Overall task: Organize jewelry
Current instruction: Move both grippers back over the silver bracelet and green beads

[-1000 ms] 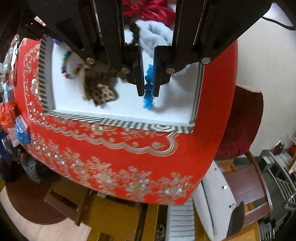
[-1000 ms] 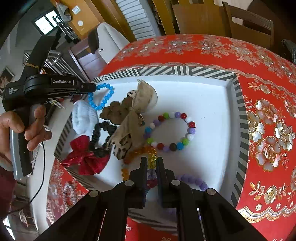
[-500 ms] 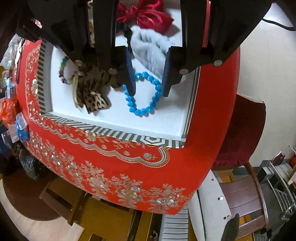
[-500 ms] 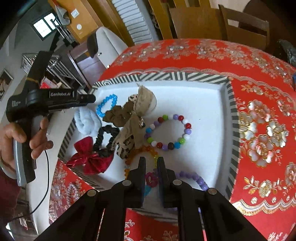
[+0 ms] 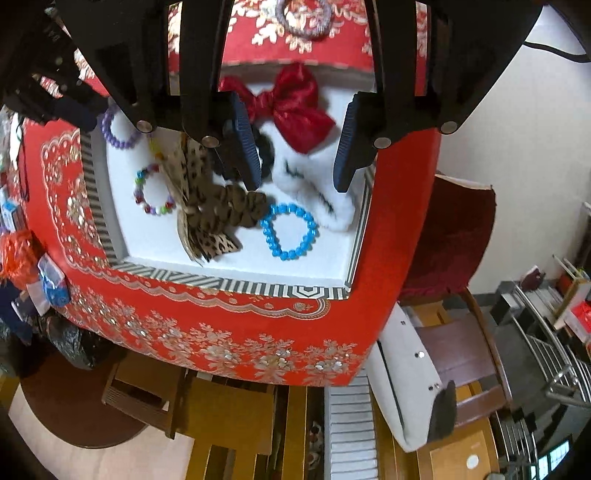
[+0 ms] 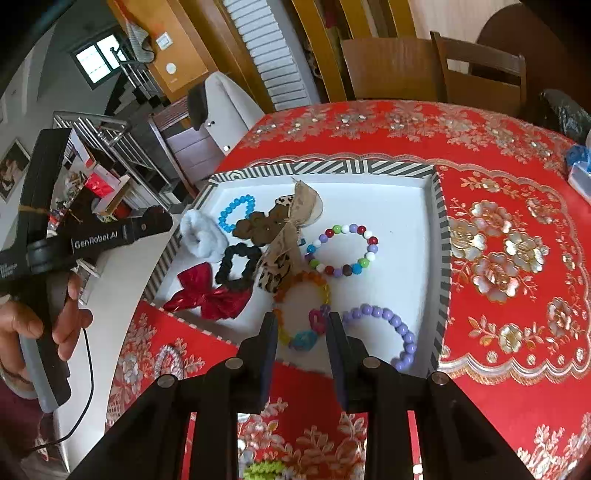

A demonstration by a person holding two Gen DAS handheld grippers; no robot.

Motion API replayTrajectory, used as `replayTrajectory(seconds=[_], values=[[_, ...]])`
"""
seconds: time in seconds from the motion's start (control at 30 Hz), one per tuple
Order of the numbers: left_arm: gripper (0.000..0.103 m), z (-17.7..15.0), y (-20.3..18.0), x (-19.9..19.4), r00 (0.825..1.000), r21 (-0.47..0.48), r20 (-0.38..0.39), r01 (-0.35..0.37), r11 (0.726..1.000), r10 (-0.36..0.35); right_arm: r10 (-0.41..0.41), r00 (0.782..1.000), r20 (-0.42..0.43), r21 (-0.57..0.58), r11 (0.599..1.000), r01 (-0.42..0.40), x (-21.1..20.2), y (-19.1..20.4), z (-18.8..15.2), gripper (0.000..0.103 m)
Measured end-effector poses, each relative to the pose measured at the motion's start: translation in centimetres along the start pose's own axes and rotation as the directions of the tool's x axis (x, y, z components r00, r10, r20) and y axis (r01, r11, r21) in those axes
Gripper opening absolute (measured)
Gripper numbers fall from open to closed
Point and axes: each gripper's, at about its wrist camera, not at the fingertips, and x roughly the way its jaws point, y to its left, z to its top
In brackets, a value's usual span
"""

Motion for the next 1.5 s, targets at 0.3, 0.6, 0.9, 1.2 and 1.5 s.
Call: replayTrajectory(seconds=[0.3,0.6,0.9,1.2,1.5], values=[[0.041,-4.7,-1.6,-3.5,0.999,0.023,0.025,-0.045,0.999,0.045,-0.018,1.000,0.020,-0.006,1.000,0.018,-3.3,0.5,-3.3,0.036],[0.041,-8.9,-2.7,-6.4,0.997,0.016,0.050,-0.058,0.998,0.057,-0.029,0.999,0.022,-0.018,0.999,0.029,-5.6,0.7,-6.7,0.038],[0.041,-12.7,-3.6,-8.8,0.996,0.018,0.068,-0.067,0.998,0.065,-0.031,0.999,0.013,-0.024,0.999,0.031,-7.1,0.5,-9.8,0.039],[0.041,-15.2,-4.3,-10.2,0.993,0.008,0.086,-0.080,0.997,0.079,-0.048,0.999,0.000,-0.023,0.999,0.048,-8.5,-0.6,-12.2,0.039],[0.042,-17.2,-2.0,-10.4,0.999,-0.087,0.047,-0.020,0.996,0.024,-0.072,0.995,-0.072,0.000,0.997,0.072,-7.7,-3.6,-15.2,0.040]])
